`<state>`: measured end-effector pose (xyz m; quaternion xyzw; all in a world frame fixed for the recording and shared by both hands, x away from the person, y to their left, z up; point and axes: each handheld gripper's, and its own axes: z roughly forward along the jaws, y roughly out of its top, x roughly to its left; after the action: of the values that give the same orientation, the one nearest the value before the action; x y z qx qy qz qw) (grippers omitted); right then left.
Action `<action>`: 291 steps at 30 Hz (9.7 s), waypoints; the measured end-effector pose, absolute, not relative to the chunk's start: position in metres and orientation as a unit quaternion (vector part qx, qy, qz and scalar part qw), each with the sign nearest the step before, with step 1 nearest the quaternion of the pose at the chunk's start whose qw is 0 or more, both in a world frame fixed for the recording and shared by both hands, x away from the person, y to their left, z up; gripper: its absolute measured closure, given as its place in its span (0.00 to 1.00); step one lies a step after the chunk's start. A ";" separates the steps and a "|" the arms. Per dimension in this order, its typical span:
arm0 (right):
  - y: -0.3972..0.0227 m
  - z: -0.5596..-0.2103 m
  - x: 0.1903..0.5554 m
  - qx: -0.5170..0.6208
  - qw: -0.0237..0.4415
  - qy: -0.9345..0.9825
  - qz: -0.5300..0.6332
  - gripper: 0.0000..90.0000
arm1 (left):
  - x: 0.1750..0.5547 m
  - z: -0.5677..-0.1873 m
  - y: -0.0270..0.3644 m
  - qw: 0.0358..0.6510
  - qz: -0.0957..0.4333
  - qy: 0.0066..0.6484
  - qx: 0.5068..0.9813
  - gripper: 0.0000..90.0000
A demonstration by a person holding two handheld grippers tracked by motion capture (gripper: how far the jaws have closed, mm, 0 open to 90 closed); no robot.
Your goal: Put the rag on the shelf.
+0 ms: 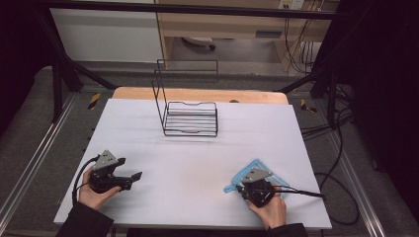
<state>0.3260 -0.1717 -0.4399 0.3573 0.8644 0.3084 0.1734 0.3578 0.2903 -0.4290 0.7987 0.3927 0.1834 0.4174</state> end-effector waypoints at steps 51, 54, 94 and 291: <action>-0.070 -0.424 0.340 0.222 0.081 0.869 0.434 0.89 | 0.359 -0.429 0.292 0.415 0.186 0.396 0.798 0.15; -0.063 -0.425 0.338 0.207 0.066 0.873 0.437 0.89 | 0.359 -0.429 0.292 0.415 0.186 0.395 0.798 0.15; -0.161 -0.449 0.364 0.449 0.059 0.808 0.376 0.86 | 0.359 -0.430 0.287 0.411 0.178 0.396 0.802 0.14; -0.156 -0.411 0.390 0.415 0.073 0.752 0.506 0.90 | 0.388 -0.403 0.146 0.464 0.103 0.373 0.797 0.87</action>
<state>0.3901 -0.1562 -0.4109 0.4147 0.7524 0.5065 0.0733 0.3875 0.1463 -0.4026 0.7965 0.3735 0.1029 0.4642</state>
